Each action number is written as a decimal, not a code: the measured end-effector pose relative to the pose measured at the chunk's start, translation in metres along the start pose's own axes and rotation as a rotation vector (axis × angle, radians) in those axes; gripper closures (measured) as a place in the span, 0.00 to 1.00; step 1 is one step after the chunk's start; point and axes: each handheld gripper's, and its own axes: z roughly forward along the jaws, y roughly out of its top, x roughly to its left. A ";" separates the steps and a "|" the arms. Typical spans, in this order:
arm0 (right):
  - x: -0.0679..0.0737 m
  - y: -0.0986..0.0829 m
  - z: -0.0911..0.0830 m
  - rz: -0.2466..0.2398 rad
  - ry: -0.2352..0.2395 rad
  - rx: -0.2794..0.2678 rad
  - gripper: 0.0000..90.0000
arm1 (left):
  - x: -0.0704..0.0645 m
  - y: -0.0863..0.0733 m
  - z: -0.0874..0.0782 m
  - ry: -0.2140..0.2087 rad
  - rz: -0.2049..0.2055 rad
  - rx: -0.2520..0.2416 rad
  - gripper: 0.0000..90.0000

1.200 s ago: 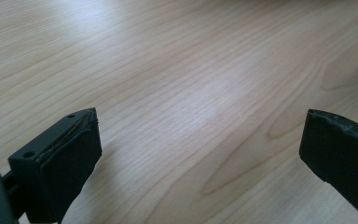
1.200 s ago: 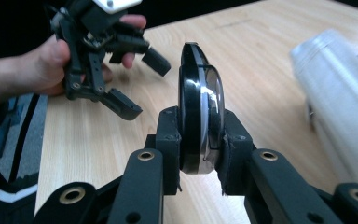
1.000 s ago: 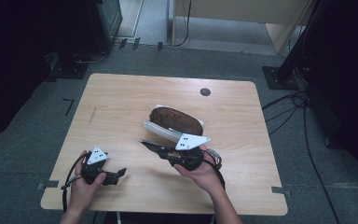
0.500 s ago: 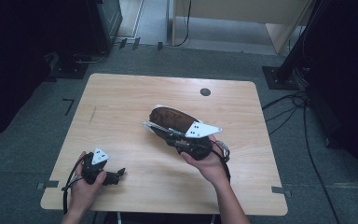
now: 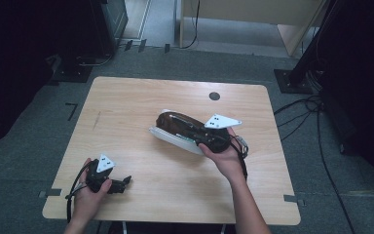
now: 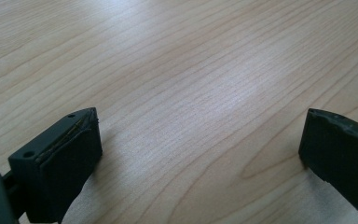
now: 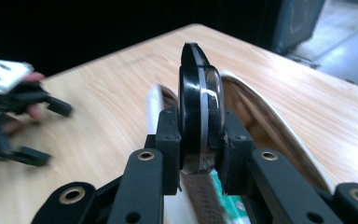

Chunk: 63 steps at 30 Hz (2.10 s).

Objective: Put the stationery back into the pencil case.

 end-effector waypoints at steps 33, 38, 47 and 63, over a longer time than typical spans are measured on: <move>-0.048 -0.047 0.035 0.074 0.027 0.255 0.81 | -0.001 0.000 0.000 -0.015 0.017 0.001 0.00; -0.051 -0.049 0.036 0.068 0.014 0.308 0.81 | -0.001 0.000 0.000 -0.015 0.017 0.001 0.00; -0.053 -0.049 0.032 0.067 0.005 0.305 0.78 | -0.001 0.000 0.000 -0.015 0.017 0.001 0.00; -0.049 -0.042 0.011 0.048 -0.037 0.176 0.75 | -0.001 0.000 0.000 -0.015 0.017 0.001 0.00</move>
